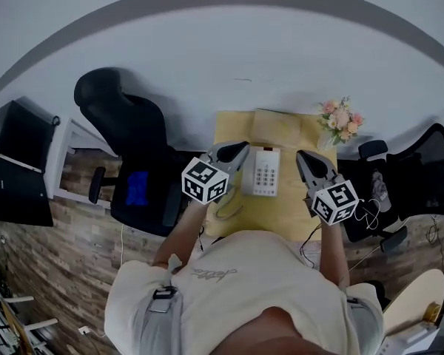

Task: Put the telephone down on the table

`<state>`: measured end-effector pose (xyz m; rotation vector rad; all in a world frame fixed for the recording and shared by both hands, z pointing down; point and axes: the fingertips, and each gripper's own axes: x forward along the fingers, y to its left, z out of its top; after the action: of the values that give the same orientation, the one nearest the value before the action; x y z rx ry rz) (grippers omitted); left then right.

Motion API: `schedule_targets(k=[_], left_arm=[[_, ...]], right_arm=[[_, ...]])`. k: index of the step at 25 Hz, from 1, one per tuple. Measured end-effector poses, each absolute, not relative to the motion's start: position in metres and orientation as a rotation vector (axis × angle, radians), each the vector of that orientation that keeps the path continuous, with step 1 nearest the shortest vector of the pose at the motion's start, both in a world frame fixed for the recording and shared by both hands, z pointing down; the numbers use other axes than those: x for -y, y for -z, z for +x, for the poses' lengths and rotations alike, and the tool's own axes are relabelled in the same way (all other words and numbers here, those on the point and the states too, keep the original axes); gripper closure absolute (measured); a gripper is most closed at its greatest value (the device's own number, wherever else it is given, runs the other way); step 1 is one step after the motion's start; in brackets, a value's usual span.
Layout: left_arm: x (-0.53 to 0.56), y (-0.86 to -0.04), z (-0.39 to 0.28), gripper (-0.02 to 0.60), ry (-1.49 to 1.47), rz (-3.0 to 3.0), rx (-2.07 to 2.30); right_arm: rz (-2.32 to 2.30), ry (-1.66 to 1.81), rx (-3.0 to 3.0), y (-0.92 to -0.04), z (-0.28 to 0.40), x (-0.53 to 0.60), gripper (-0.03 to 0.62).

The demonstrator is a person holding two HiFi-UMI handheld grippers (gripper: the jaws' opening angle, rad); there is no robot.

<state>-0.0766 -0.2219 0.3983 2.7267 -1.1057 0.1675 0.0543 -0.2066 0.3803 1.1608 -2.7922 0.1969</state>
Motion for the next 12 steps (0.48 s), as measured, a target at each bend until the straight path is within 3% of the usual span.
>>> schedule_targets(k=[12], left_arm=[[0.211,-0.304,-0.085,0.563,-0.051,2.919,1.214]], right_arm=[[1.189,0.060,2.803,-0.310,0.052,0.203,0.592]])
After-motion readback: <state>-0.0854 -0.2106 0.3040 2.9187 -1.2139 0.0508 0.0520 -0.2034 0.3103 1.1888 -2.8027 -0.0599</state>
